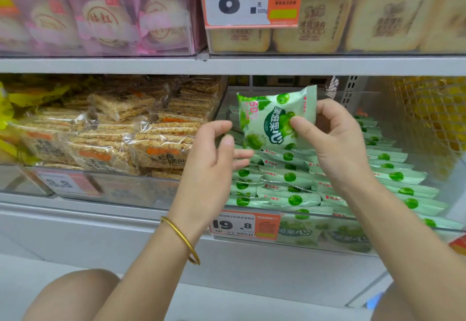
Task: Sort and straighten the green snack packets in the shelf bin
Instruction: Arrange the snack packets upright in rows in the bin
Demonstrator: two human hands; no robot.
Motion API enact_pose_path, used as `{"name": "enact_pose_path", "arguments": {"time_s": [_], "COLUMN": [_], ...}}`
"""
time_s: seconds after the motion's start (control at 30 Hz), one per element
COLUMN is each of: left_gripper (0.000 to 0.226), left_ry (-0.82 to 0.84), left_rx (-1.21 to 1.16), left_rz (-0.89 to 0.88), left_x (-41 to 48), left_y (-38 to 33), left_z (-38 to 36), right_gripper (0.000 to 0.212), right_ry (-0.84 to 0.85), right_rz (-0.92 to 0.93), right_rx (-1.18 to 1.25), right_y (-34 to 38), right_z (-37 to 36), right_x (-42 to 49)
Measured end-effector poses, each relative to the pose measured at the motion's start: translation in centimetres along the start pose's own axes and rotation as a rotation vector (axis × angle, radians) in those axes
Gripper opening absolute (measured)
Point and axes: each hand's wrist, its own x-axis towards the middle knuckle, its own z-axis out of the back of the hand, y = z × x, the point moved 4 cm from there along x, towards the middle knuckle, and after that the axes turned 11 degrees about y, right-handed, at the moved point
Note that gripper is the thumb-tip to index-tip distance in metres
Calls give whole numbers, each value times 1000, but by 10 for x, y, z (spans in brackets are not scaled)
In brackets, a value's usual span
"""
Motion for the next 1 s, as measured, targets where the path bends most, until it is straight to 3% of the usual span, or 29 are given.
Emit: {"name": "enact_pose_path", "arguments": {"time_s": [0.13, 0.2, 0.3, 0.57, 0.87, 1.0], "left_gripper": [39, 53, 60, 48, 44, 38], "left_ry": [215, 300, 291, 230, 239, 201], "left_rx": [782, 1034, 1277, 1233, 1238, 1227], "left_rz": [-59, -42, -42, -129, -132, -146], "left_x": [-10, -15, -16, -22, -24, -21], "left_y": [14, 21, 30, 28, 26, 28], "left_z": [-10, -17, -22, -18, -17, -17], "right_gripper": [14, 15, 15, 14, 38, 39], "right_ry": [-40, -36, -7, 148, 479, 560], "right_rz": [-20, -12, -4, -10, 71, -17], "right_rx": [-70, -42, -68, -235, -882, -915], "right_y": [-5, -5, -5, -9, -18, -21], "right_z": [0, -4, -13, -37, -64, -62], "right_x": [1, 1, 0, 7, 16, 17]}}
